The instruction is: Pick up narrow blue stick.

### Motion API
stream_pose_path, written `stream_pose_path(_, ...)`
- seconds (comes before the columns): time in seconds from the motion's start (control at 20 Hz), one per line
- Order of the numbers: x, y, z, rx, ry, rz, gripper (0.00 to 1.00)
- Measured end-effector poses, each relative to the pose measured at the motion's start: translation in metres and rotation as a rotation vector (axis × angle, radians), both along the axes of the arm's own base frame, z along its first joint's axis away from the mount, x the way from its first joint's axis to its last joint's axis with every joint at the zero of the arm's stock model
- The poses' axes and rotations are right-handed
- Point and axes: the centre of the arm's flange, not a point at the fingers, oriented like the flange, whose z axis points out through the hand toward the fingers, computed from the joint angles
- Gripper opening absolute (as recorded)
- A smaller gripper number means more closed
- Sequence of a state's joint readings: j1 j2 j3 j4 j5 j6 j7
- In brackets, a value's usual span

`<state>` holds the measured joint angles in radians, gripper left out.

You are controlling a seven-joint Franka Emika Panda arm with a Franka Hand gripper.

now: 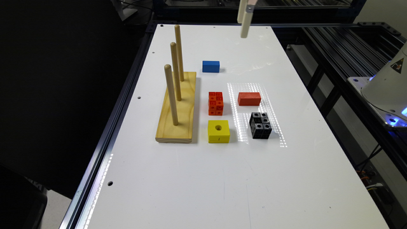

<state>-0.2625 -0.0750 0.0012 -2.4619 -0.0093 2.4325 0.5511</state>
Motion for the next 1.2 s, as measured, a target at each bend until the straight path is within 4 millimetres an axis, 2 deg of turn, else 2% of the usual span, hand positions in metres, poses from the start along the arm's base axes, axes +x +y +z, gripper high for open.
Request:
stream_pose_path(0.2, 0.021, -0.007, -0.009, 0.002, 0.008, -0.001, 1.0)
stream_pose_path(0.35, 0.027, -0.012, -0.013, 0.003, 0.011, -0.002, 1.0)
stream_pose_path(0.75, 0.029, -0.031, -0.008, -0.002, -0.001, 0.0, 1.0)
stream_pose_path(1.2, 0.03, -0.033, -0.008, -0.003, -0.002, 0.001, 1.0)
